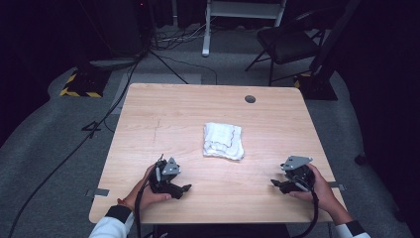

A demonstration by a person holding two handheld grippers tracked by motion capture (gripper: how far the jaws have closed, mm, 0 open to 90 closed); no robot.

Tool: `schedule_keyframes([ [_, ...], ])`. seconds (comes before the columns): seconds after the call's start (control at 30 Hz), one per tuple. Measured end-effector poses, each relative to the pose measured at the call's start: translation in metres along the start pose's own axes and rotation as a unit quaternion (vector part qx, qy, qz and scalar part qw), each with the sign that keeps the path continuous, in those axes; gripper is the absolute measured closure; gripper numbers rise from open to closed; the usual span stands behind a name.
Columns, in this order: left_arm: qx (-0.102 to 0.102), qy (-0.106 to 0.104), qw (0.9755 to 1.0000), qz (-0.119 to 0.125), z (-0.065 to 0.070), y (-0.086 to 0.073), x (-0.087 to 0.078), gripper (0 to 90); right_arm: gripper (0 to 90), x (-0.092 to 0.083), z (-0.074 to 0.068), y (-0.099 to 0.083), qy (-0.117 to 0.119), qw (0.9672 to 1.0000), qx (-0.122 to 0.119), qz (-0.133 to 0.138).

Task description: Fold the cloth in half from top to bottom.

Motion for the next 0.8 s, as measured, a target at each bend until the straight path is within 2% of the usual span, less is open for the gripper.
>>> schedule_keyframes([
  [0.1,-0.001,0.0,1.0,0.0,0.0,0.0,0.0,14.9,29.2,0.0,0.001,-0.01,0.003,1.0,0.009,0.0],
  [0.23,-0.001,0.0,1.0,0.0,0.0,0.0,0.0,15.0,29.3,-0.004,0.007,-0.019,0.002,0.9994,0.029,0.017],
  [0.37,-0.001,0.0,1.0,0.0,0.0,0.0,0.0,14.9,28.2,-0.009,0.011,-0.03,0.012,0.9973,0.061,0.037],
  [0.5,0.0,0.0,1.0,0.0,0.0,0.0,0.0,14.9,25.5,-0.013,0.021,-0.042,0.009,0.9941,0.095,0.051],
  [0.6,0.0,-0.001,1.0,0.0,0.0,0.0,0.0,14.9,22.8,-0.017,0.028,-0.05,0.001,0.9919,0.108,0.067],
  [0.67,0.001,-0.002,1.0,0.0,0.0,0.0,0.0,14.9,20.2,-0.017,0.032,-0.056,0.008,0.9885,0.128,0.079],
  [0.8,0.002,-0.002,1.0,0.0,0.0,0.0,0.0,14.9,20.1,-0.02,0.04,-0.062,-0.009,0.9841,0.15,0.095],
])
Point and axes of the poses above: each handheld gripper's, and its own axes: x roughly forward along the jaws, y roughly out of its top, z roughly to its right, the point moved 10 cm from there along x, roughly forward along the jaws, and after that the axes turned 5 degrees about x, right-handed, at the moved point
